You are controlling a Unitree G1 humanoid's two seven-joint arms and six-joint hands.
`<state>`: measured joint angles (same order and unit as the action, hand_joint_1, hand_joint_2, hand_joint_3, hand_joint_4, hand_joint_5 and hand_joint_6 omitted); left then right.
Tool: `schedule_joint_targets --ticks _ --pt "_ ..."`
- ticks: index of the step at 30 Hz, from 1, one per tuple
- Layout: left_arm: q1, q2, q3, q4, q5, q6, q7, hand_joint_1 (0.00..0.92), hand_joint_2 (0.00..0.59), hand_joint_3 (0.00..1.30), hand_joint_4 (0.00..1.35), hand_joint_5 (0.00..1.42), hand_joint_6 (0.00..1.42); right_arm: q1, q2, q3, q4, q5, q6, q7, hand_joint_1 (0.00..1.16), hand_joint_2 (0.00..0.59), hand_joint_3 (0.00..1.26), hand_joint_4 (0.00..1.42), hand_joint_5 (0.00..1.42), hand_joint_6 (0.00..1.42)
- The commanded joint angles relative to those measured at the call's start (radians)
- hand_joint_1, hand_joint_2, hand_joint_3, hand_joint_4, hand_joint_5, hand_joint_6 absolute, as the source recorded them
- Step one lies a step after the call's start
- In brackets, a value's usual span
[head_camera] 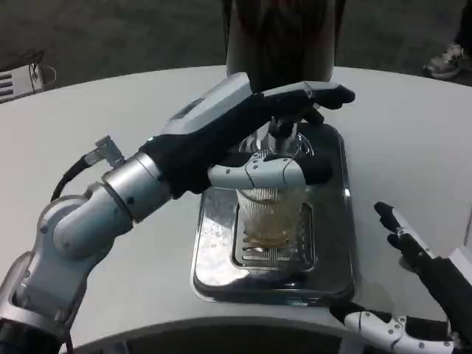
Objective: Grasp the cup under the faucet to collect the drink, then remove the cup.
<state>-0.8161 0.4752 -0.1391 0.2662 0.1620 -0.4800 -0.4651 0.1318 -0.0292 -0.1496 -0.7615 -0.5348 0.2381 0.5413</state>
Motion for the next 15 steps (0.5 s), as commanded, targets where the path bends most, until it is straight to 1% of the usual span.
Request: schedule_joint_targets --ticks 1,6,9,12,15 --pt "0.018 0.02 -0.023 0.024 0.023 0.006 -0.038 0.049 0.078 0.24 0.21 0.29 0.27 -0.043 -0.028 0.021 0.069 0.034 0.014 -0.092 0.73 0.235 0.0 0.0 0.0 0.01" --pt "0.02 0.026 -0.023 0.024 0.022 0.006 -0.04 0.049 0.078 0.24 0.21 0.29 0.27 -0.116 -0.053 0.034 0.145 0.063 0.026 -0.171 0.74 0.219 0.0 0.0 0.0 0.0" --pt "0.021 0.031 -0.023 0.024 0.022 0.007 -0.042 0.049 0.078 0.24 0.21 0.29 0.27 -0.184 -0.066 0.044 0.207 0.081 0.031 -0.217 0.74 0.218 0.0 0.0 0.0 0.0" --pt "0.021 0.034 -0.022 0.025 0.021 0.008 -0.044 0.049 0.078 0.24 0.21 0.29 0.27 -0.232 -0.081 0.064 0.253 0.093 0.036 -0.246 0.74 0.218 0.0 0.0 0.0 0.0" --pt "0.02 0.038 -0.021 0.027 0.021 0.009 -0.044 0.046 0.078 0.24 0.21 0.29 0.27 -0.289 -0.088 0.092 0.311 0.104 0.038 -0.272 0.74 0.218 0.0 0.0 0.0 0.0"
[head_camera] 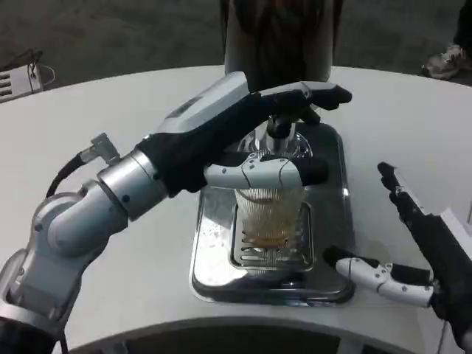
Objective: Grasp the cup under the faucet to collect the drink, then remove the cup.
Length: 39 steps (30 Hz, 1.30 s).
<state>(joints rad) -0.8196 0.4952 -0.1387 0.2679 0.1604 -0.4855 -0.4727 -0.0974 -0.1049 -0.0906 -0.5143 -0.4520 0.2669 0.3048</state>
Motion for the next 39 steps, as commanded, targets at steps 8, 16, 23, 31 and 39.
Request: schedule_joint_targets --ticks 8,16,23,31,39 --pt "0.022 0.029 -0.011 0.035 0.015 0.012 -0.036 0.038 0.079 0.24 0.21 0.29 0.27 -0.143 -0.028 0.088 0.158 0.059 0.012 -0.076 0.77 0.215 0.0 0.0 0.0 0.0" --pt "0.017 0.033 -0.006 0.04 0.004 0.006 -0.036 0.037 0.079 0.24 0.21 0.29 0.28 -0.213 -0.036 0.124 0.235 0.078 0.006 -0.107 0.79 0.217 0.0 0.0 0.0 0.0" --pt "0.02 0.035 -0.001 0.041 -0.008 0.004 -0.03 0.037 0.079 0.24 0.21 0.29 0.28 -0.257 -0.036 0.147 0.29 0.092 0.001 -0.132 0.8 0.217 0.0 0.0 0.0 0.0" --pt "0.063 0.001 0.056 0.023 -0.041 -0.029 0.048 0.036 0.079 0.24 0.21 0.29 0.28 -0.294 -0.033 0.162 0.333 0.112 -0.007 -0.152 0.79 0.212 0.0 0.0 0.0 0.0" --pt "0.111 -0.066 0.133 -0.028 -0.057 -0.075 0.171 0.056 0.098 0.24 0.2 0.28 0.31 -0.309 -0.038 0.175 0.353 0.129 -0.011 -0.159 0.79 0.213 0.0 0.0 0.0 0.0"
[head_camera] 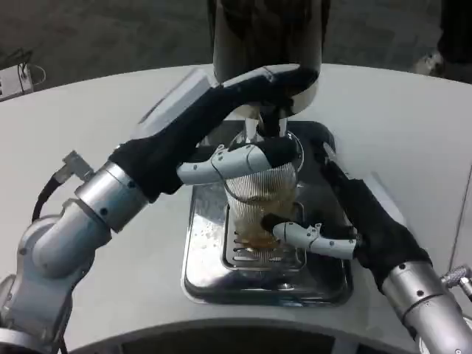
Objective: Grasp the cup under the faucet to collect the drink, then remove the cup.
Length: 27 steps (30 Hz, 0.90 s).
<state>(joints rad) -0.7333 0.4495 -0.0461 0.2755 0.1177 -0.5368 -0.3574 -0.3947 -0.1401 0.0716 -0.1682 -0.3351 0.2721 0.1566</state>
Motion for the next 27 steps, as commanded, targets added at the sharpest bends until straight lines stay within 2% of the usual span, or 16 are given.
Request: schedule_joint_targets --ticks 1,6,11,18,27 --pt "0.028 -0.025 0.046 -0.041 -0.015 -0.024 0.063 0.057 0.1 0.24 0.2 0.29 0.31 -0.013 -0.004 0.014 0.008 0.014 -0.016 -0.012 0.79 0.213 0.0 0.0 0.0 0.0" --pt "0.088 -0.051 0.097 -0.13 -0.014 -0.035 0.129 0.06 0.103 0.25 0.22 0.31 0.32 -0.008 -0.004 0.018 0.011 0.025 -0.019 -0.016 0.79 0.213 0.0 0.0 0.0 0.0" --pt "0.164 -0.052 0.135 -0.23 -0.005 -0.012 0.162 0.061 0.104 0.25 0.22 0.32 0.33 -0.004 -0.004 0.022 0.011 0.032 -0.025 -0.025 0.79 0.214 0.0 0.0 0.02 0.01" --pt "0.345 0.006 0.182 -0.356 0.019 0.063 0.138 0.061 0.105 0.26 0.23 0.33 0.34 -0.018 0.001 0.027 0.046 0.04 -0.047 -0.049 0.79 0.214 0.0 0.0 0.06 0.03" --pt "0.578 0.062 0.262 -0.397 0.031 0.076 0.141 0.062 0.108 0.26 0.23 0.33 0.34 -0.064 0.018 0.039 0.133 0.048 -0.091 -0.082 0.79 0.214 0.0 0.0 0.06 0.04"
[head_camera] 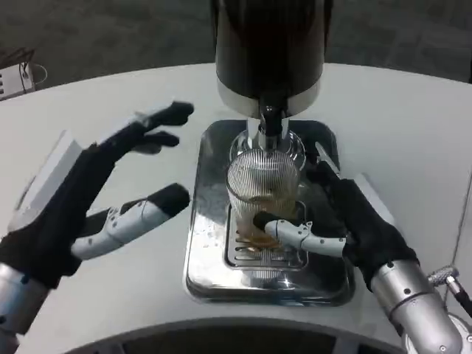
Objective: Grasp the cup under the faucet to collect the drink, then remove the cup.
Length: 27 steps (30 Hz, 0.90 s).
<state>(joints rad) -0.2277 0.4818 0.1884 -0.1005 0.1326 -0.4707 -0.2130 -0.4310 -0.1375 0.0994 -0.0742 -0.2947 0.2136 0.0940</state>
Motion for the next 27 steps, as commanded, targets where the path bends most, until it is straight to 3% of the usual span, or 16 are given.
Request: schedule_joint_targets --ticks 1,17,27 --pt "0.1 0.033 0.034 -0.018 0.019 0.009 -0.001 0.063 0.109 0.26 0.23 0.33 0.34 -0.032 0.017 0.013 0.047 0.009 -0.037 -0.023 0.79 0.214 0.0 0.0 0.06 0.04" --pt "0.285 0.037 0.057 -0.007 0.054 0.021 0.005 0.072 0.115 0.26 0.22 0.32 0.33 -0.102 0.077 0.036 0.216 0.005 -0.112 -0.114 0.79 0.214 0.0 0.0 0.06 0.05" --pt "0.313 0.049 -0.002 -0.066 0.171 0.07 0.002 0.061 0.109 0.2 0.11 0.2 0.24 -0.105 0.113 0.053 0.275 -0.033 -0.145 -0.22 0.8 0.212 0.0 0.03 0.11 0.05"
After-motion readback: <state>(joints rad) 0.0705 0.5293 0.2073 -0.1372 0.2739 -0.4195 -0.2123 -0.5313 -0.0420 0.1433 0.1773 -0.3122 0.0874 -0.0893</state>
